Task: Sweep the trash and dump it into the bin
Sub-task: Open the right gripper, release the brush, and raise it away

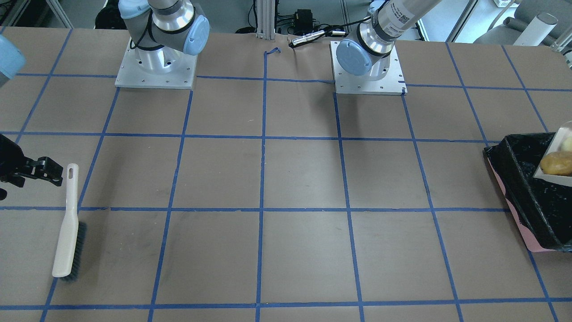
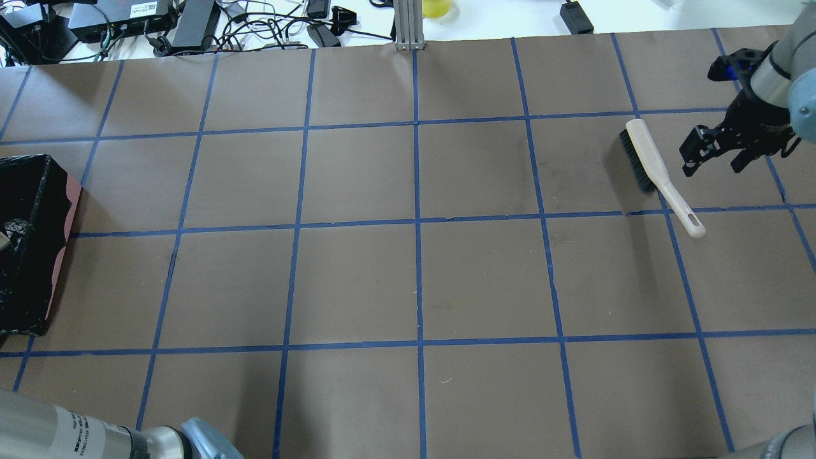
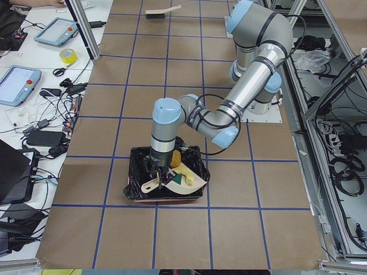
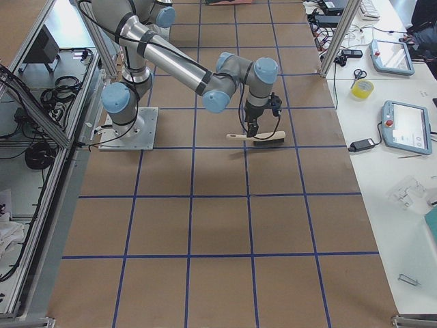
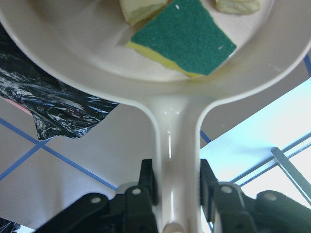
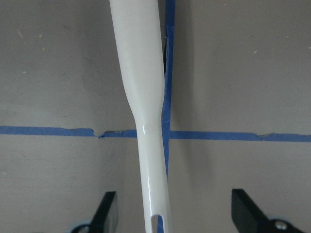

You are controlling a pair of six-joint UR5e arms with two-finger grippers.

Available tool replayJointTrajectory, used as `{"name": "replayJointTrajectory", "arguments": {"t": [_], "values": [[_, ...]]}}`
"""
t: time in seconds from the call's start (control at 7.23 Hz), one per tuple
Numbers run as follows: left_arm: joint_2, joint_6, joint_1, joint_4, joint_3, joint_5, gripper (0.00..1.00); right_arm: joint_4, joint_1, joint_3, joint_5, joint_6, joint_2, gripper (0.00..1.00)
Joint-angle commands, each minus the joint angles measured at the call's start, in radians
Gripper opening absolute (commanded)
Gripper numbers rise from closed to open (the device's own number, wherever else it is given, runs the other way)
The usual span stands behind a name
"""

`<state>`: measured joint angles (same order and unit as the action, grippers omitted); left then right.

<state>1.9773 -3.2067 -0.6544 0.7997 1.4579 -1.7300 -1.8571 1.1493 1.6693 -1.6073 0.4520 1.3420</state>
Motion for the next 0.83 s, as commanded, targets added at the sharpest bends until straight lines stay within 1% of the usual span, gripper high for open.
{"name": "replayJointTrajectory", "arguments": {"t": [0.0,0.14,0.28,0.42,0.55,0.69], "values": [[-0.041,-0.041,-0.001,-0.161,0.108,0.001,0.00,0.192,0.007,-0.139,0.010,-0.091,0.089,1.00],[-0.054,-0.042,-0.001,-0.162,0.119,0.000,0.00,0.235,0.045,-0.167,0.009,-0.136,0.103,1.00],[-0.060,-0.042,-0.001,-0.163,0.130,-0.002,0.00,0.251,0.106,-0.168,0.003,-0.198,0.109,1.00],[-0.066,-0.042,-0.002,-0.162,0.131,-0.002,0.00,0.257,0.197,-0.166,0.000,-0.345,0.123,1.00],[-0.066,-0.047,-0.004,-0.165,0.125,-0.002,0.00,0.247,0.281,-0.167,0.013,-0.407,0.134,1.00],[-0.072,-0.047,-0.019,-0.184,0.119,-0.006,0.00,0.242,0.302,-0.160,0.012,-0.412,0.169,1.00]]}}
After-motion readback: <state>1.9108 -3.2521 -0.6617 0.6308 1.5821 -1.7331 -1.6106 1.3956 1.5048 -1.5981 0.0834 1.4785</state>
